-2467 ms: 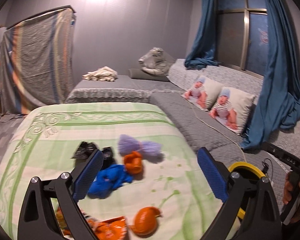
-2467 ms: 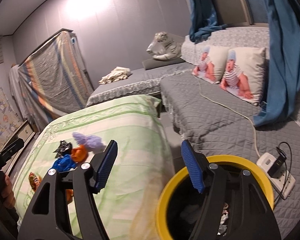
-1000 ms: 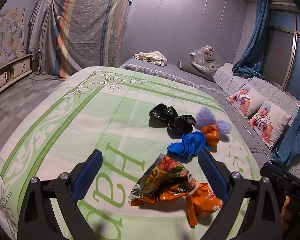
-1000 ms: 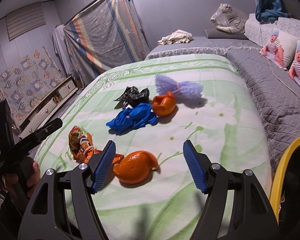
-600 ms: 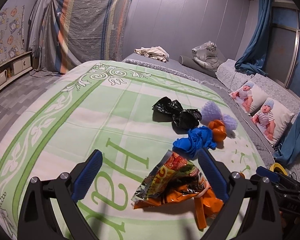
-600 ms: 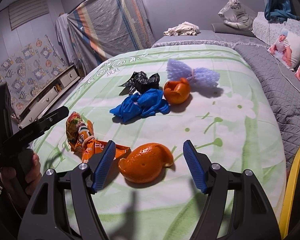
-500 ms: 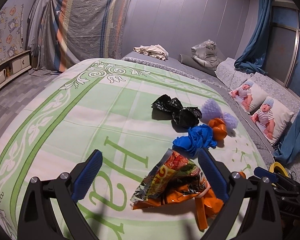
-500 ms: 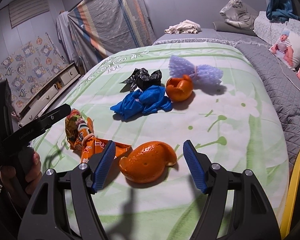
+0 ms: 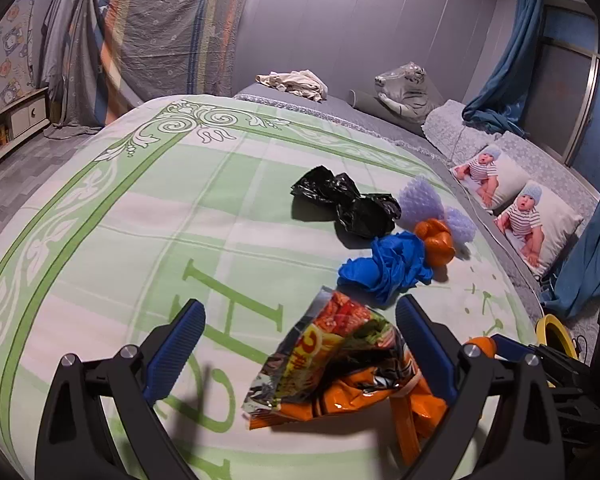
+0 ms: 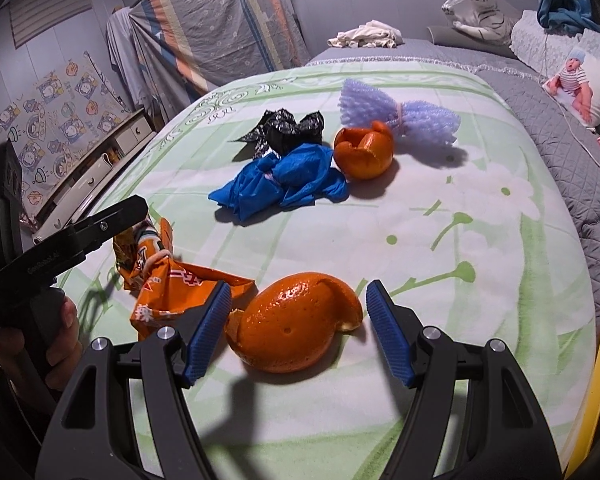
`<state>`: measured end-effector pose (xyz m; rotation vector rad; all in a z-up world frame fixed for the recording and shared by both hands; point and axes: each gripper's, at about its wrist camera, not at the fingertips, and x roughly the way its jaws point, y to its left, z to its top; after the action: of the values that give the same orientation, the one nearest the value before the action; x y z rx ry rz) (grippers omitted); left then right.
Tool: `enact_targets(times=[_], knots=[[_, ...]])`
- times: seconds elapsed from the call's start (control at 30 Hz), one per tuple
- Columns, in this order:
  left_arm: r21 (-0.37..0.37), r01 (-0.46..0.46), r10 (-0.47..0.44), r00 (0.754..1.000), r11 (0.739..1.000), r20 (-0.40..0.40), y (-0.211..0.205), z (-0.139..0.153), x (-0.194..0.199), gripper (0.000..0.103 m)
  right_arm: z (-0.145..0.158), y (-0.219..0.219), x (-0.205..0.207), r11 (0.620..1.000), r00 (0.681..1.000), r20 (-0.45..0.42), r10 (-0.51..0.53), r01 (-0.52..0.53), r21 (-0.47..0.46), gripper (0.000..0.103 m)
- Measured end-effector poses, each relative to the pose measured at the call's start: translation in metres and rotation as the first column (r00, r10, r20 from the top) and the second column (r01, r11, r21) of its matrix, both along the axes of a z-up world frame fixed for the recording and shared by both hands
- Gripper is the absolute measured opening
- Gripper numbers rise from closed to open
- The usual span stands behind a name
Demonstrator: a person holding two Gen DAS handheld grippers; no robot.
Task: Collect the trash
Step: 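Grasp the orange snack wrapper with the left tool while the right tool grasps the orange peel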
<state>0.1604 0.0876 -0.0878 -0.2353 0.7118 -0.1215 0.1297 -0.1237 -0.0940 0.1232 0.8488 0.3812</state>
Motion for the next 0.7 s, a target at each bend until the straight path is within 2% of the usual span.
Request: enact_targets(times=[0.27,0.43,0.5,0.7], knots=[[0.013,0.026,-0.026,0.999,1.0,-0.028,-0.006,-0.008,0.007,0.089,-0.008,0.003,0.004,1.0,1.0,-0.026,0.013,-0.013,0.0,0.065],[0.009,0.043,-0.042,0.998,0.999,-0.045,-0.008,-0.01,0.01,0.074,-0.009,0.004,0.006,1.0,0.999,-0.031,0.016,-0.016,0.004,0.064],[0.01,0.051,-0.051,0.998,0.999,-0.049,-0.01,-0.011,0.01,0.07,-0.01,0.003,0.006,1.0,0.999,-0.034,0.014,-0.014,0.005,0.063],[0.025,0.062,-0.061,0.997,0.998,-0.048,-0.016,-0.01,0.009,0.053,-0.01,0.003,0.006,1.0,0.999,-0.04,0.02,-0.02,0.009,0.055]])
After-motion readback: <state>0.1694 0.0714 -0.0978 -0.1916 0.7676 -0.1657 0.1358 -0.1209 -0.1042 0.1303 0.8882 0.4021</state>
